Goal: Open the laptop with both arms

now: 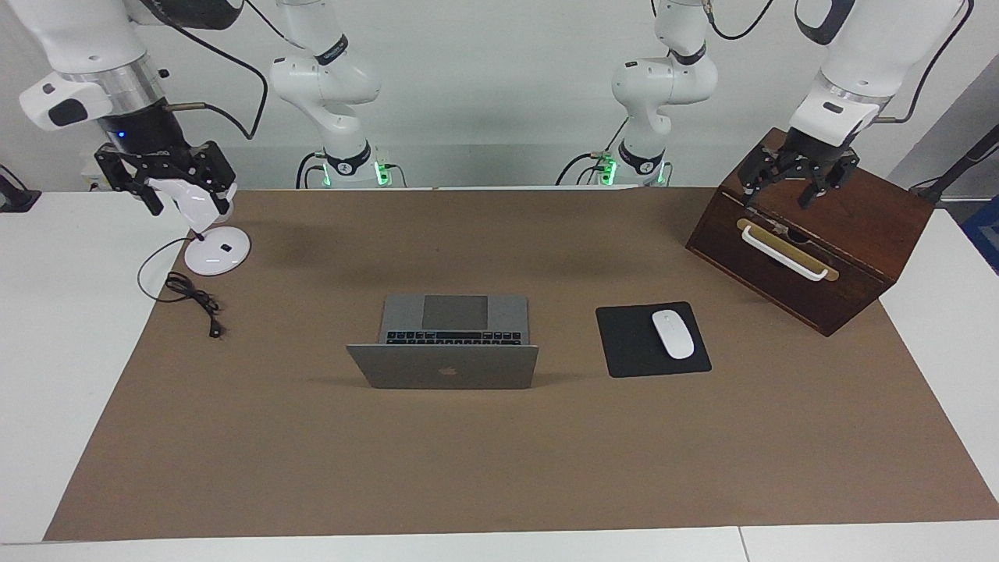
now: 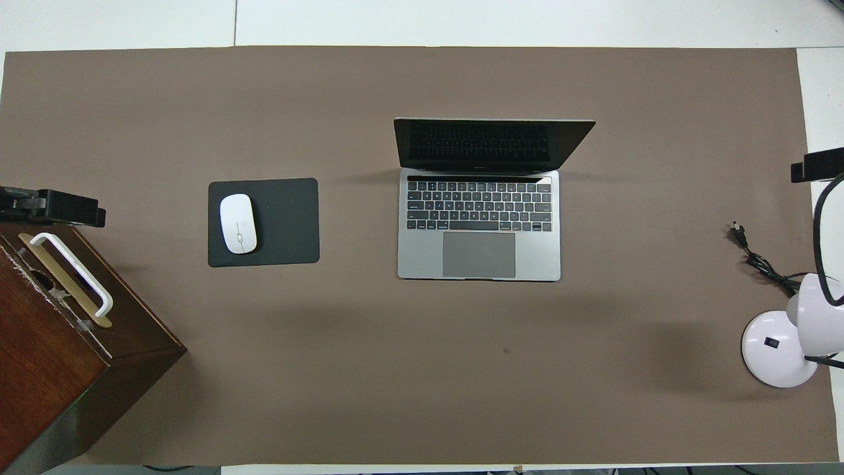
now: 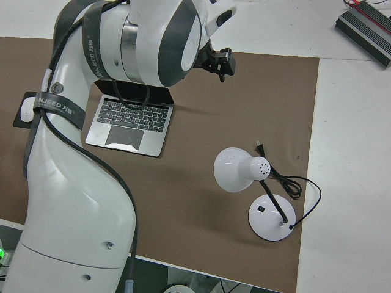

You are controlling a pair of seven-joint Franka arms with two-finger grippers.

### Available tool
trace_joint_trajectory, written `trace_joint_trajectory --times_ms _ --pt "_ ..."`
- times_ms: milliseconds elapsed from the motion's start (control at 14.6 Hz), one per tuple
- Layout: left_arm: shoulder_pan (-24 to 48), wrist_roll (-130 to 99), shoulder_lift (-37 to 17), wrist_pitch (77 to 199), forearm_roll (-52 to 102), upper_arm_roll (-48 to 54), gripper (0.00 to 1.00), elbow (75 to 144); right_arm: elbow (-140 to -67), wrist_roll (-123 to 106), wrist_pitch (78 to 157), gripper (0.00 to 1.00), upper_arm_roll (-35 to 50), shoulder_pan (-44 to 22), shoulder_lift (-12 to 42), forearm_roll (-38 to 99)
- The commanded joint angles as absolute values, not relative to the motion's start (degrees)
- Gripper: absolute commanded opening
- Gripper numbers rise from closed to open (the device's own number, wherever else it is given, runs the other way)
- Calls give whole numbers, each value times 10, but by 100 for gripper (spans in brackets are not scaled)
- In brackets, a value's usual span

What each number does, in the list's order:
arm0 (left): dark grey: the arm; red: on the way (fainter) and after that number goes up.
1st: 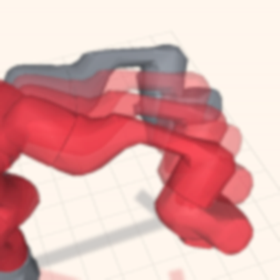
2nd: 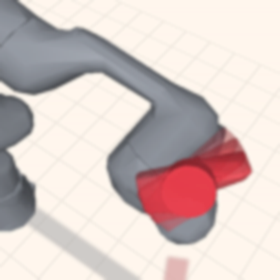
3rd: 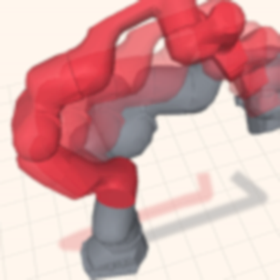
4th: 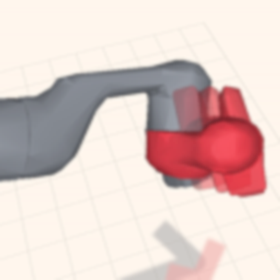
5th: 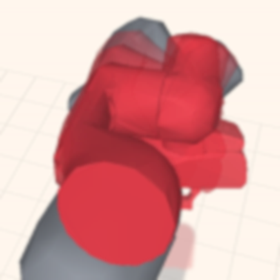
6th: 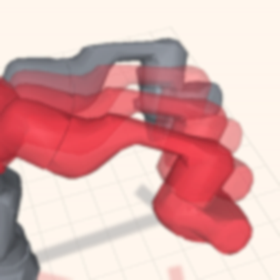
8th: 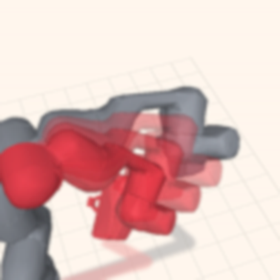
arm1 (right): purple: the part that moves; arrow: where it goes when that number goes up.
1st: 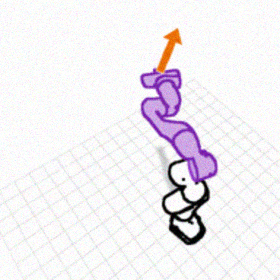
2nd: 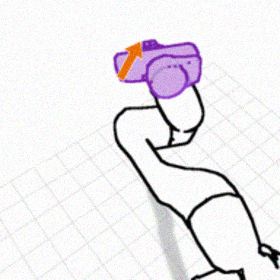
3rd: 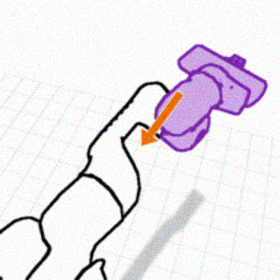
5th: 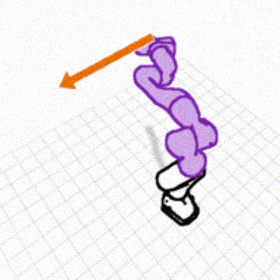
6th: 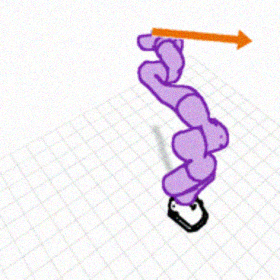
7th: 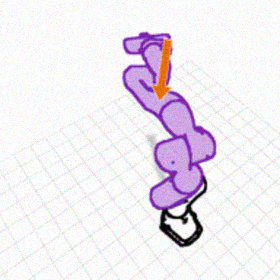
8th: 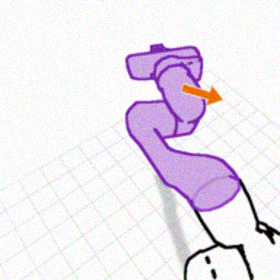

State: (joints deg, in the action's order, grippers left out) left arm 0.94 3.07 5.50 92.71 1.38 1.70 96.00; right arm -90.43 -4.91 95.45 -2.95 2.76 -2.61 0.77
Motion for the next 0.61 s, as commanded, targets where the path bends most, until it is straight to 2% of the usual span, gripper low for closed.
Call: trace_joint_trajectory --times_ms 0,547 --pt "7 23 62 932 2 18 100 968 -899 -67 933 100 -33 30 -30 16" --pt "7 24 67 937 9 18 100 980 -905 -64 904 100 -33 30 -34 11"
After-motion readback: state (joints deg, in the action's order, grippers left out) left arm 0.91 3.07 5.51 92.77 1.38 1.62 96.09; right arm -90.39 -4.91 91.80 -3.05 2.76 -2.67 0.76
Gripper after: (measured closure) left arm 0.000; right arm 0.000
